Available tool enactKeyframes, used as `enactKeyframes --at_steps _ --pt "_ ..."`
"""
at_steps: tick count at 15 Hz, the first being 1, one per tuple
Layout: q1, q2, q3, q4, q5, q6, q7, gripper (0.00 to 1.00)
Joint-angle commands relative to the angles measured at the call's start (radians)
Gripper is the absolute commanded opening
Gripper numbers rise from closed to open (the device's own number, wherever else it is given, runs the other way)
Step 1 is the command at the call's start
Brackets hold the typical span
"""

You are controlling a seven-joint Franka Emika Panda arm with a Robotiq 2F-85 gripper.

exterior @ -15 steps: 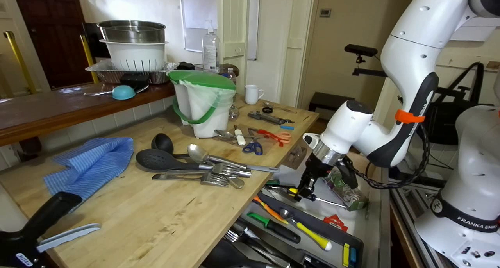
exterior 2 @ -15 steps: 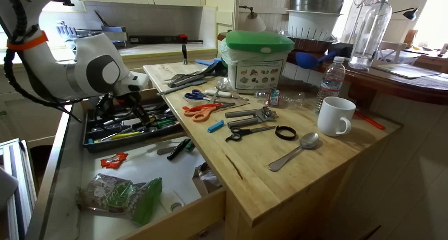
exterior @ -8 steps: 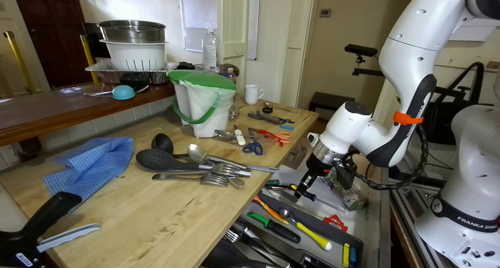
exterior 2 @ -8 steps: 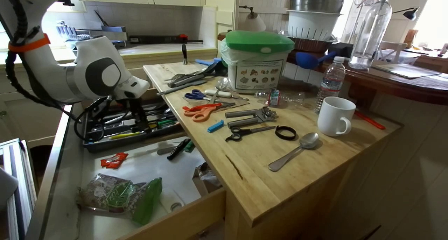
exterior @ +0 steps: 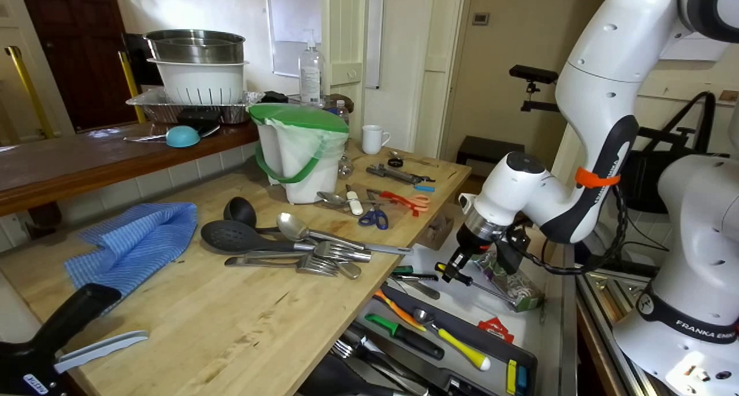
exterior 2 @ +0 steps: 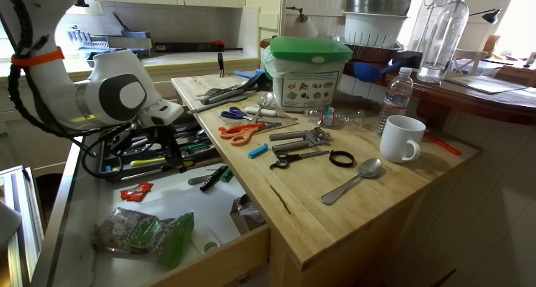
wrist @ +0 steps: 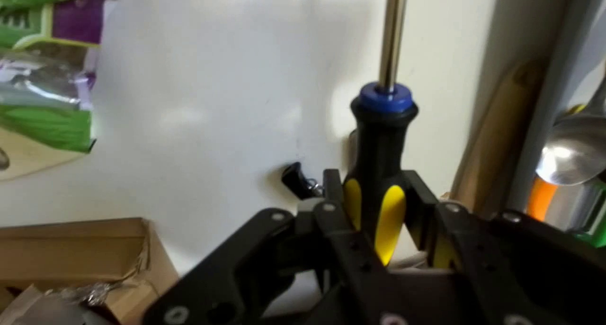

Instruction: Pick up the screw driver and place it in the drawer to the right of the cutlery holder

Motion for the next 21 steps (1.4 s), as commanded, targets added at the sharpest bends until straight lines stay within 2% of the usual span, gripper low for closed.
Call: enactKeyframes --at_steps 1,4,8,11,12,13,14,15,18,20,21 --pt "0.236 0.159 -0.23 0.047 0.053 0.114 -0.047 0.09" --pt "0.305 0.276 -0.262 0.033 0.135 0.236 -0.088 0.09" --pt "0.343 0.396 -0.22 0.015 0.251 0.354 -0.115 0.09" --pt "0.332 0.465 -0.168 0.016 0.339 0.446 -0.099 0.09" --pt "0.313 0.487 -0.144 0.028 0.353 0.469 -0.099 0.45" --pt "0.306 0.497 -0.13 0.032 0.36 0.487 -0.101 0.61" --pt "0.192 0.394 0.006 0.007 0.518 0.428 -0.308 0.67" --pt "0.17 0.398 0.041 0.009 0.569 0.437 -0.344 0.73" --pt "0.051 0.352 0.211 -0.009 0.781 0.435 -0.565 0.96" --pt "0.008 0.295 0.314 -0.049 0.94 0.43 -0.716 1.0" --pt "0.105 0.373 0.223 0.002 0.854 0.439 -0.581 1.0"
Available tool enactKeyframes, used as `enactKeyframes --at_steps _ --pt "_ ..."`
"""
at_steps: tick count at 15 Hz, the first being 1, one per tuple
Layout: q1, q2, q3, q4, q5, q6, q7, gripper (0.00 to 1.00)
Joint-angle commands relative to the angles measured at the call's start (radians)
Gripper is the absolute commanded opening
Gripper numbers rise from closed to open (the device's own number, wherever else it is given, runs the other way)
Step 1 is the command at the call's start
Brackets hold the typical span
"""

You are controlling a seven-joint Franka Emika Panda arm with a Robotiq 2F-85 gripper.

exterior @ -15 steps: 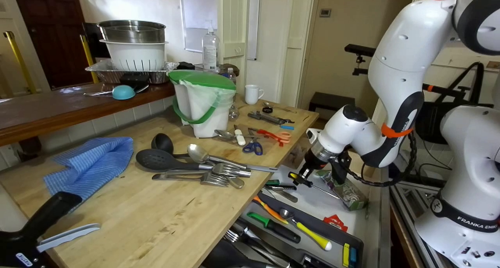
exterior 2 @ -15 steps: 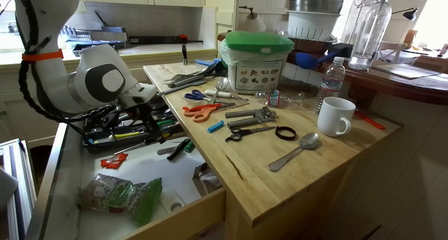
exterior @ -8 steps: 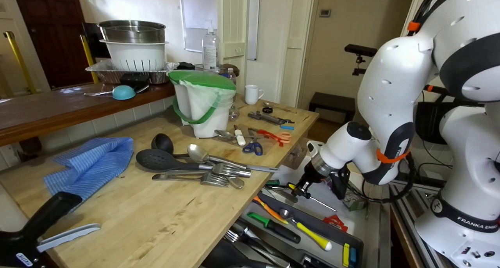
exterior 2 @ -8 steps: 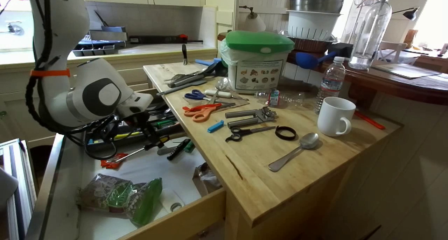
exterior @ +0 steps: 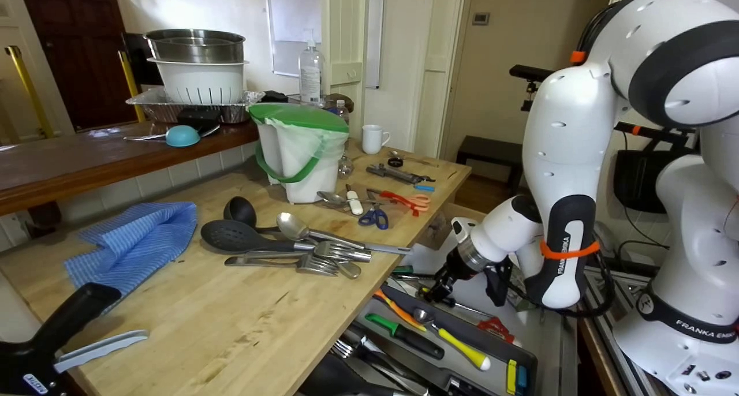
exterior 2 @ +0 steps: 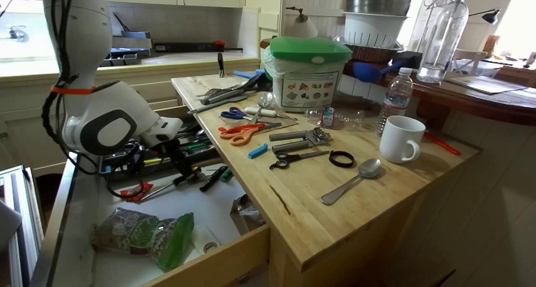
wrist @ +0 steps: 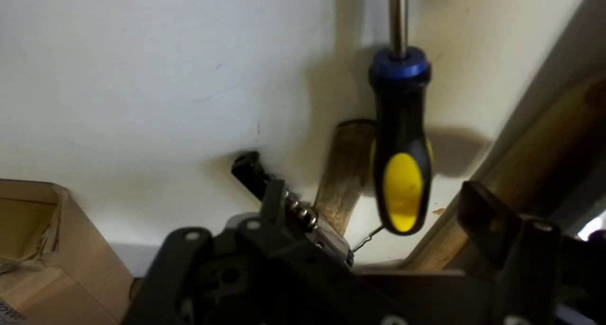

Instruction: Pick up the screw driver and place it in the drawer to the right of the cutlery holder

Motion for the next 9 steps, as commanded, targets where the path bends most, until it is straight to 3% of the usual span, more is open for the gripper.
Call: enactKeyframes --at_steps 1,5,9 --pt "0.072 0.004 0.008 -0.004 0.071 0.021 -0.029 1.0" --pt "0.13 0.022 -0.002 0.002 0.058 0.079 -0.042 1.0" --pt "0.212 0.065 -0.042 -0.002 0.156 0.117 -0.043 1.0"
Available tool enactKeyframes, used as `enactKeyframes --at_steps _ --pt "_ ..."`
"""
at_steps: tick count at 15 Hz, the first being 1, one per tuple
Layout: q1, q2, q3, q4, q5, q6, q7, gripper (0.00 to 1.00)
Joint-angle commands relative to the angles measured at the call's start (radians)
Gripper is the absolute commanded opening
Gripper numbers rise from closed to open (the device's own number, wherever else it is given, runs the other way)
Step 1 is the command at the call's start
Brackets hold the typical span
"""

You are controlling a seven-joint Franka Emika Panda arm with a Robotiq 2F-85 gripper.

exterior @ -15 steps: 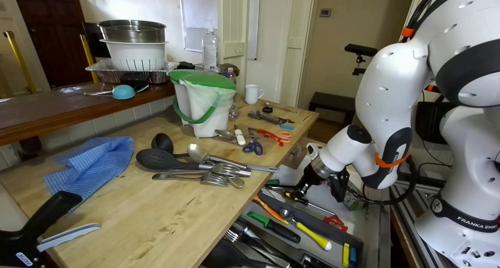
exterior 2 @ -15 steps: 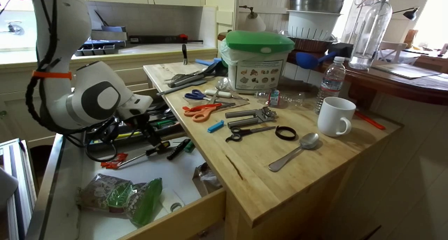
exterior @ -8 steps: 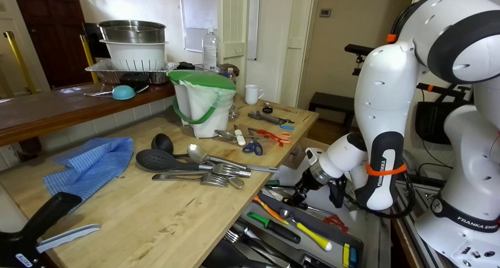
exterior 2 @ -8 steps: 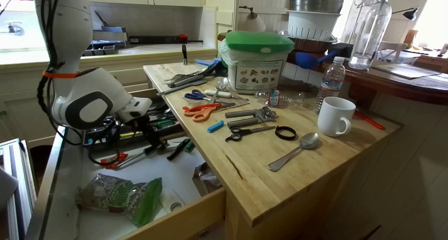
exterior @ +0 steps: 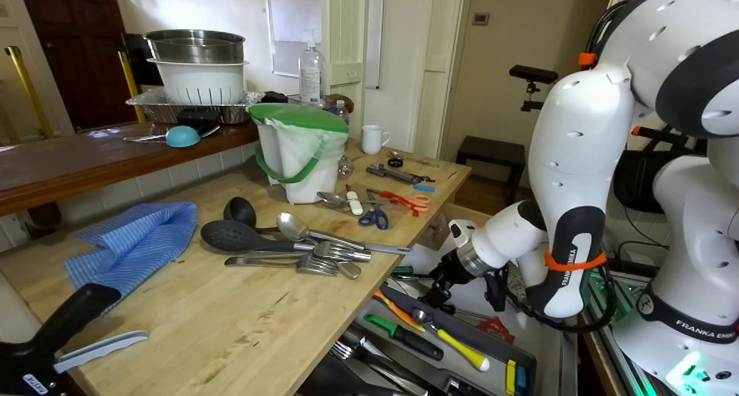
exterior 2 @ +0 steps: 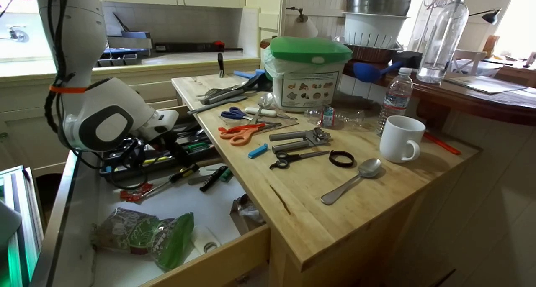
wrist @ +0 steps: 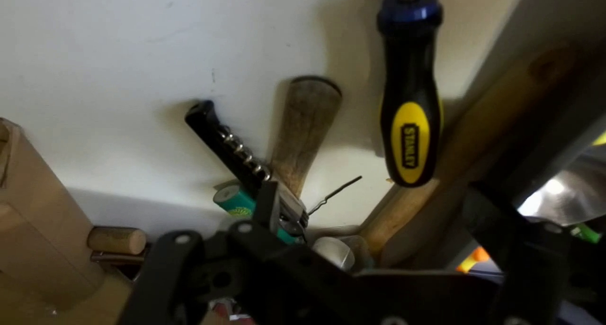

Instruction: Pick up the screw driver and place it in the drawer to the right of the cutlery holder

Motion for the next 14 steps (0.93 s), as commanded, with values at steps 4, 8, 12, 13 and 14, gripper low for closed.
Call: enactKeyframes --at_steps 4,8,12,13,14 --pt "0.035 -0.011 0.113 -0.002 0.324 0.065 -0.215 1.0" --pt "-0.069 -0.051 0.217 0.013 0.376 0.062 -0.305 1.0" --pt "-0.154 -0.054 0.331 -0.005 0.506 0.219 -0.376 1.0" --pt "-0.18 -0.045 0.364 0.01 0.532 0.244 -0.381 1.0" --pt "-0.212 -0.05 0.4 0.009 0.528 0.267 -0.376 1.0"
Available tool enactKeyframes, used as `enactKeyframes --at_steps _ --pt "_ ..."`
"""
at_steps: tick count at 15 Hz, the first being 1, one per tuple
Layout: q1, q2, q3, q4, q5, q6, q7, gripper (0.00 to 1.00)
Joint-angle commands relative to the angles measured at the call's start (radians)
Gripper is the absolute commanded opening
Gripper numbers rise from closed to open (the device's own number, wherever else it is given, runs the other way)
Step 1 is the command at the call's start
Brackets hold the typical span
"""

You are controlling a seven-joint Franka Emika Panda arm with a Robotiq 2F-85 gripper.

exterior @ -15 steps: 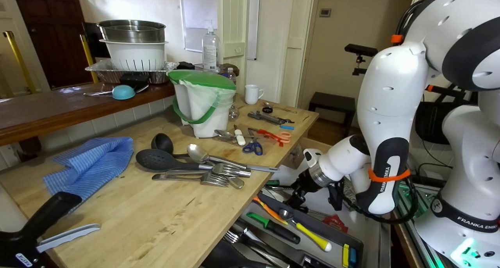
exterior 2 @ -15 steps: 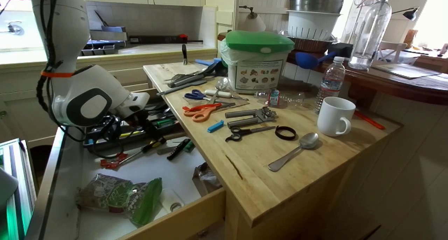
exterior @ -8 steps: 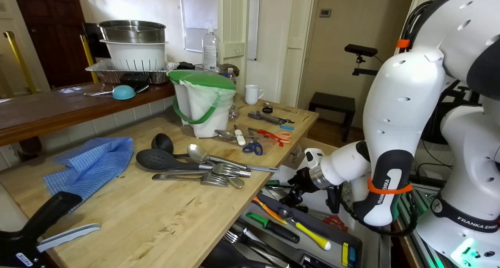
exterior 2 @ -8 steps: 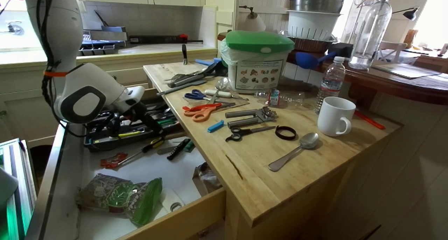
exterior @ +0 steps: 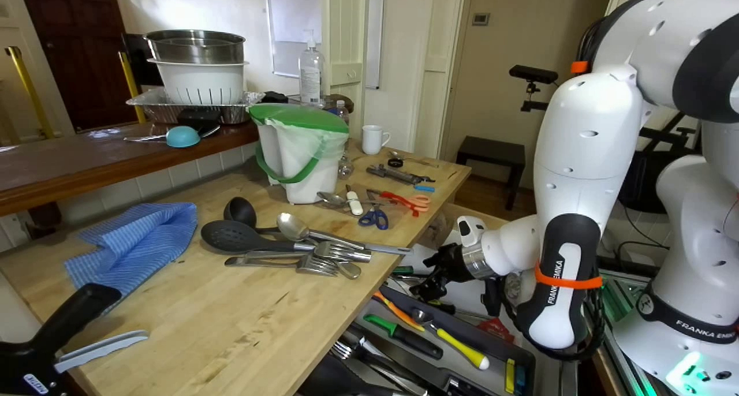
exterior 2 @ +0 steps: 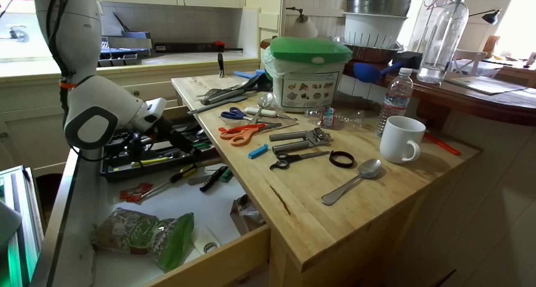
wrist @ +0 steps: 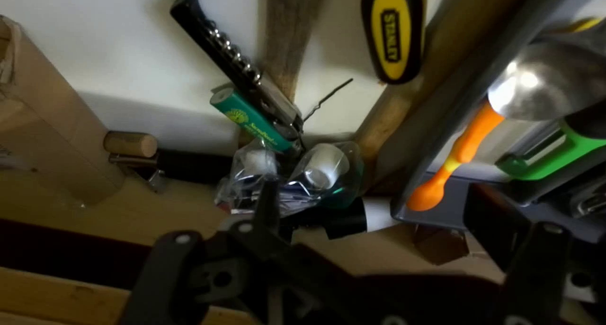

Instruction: Pick up the screw driver and place it in the drawer to the right of the cutlery holder

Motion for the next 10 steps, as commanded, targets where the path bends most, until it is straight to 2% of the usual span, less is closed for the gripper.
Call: enactKeyframes --at_steps 1,4,10 --pt "-0.11 -0.014 0.13 0.006 0.033 0.073 -0.035 1.0" --pt "-0.15 -0.013 0.199 -0.001 0.026 0.099 -0.04 1.0" --pt "-0.149 -0.023 0.276 -0.018 0.044 0.184 -0.058 1.0"
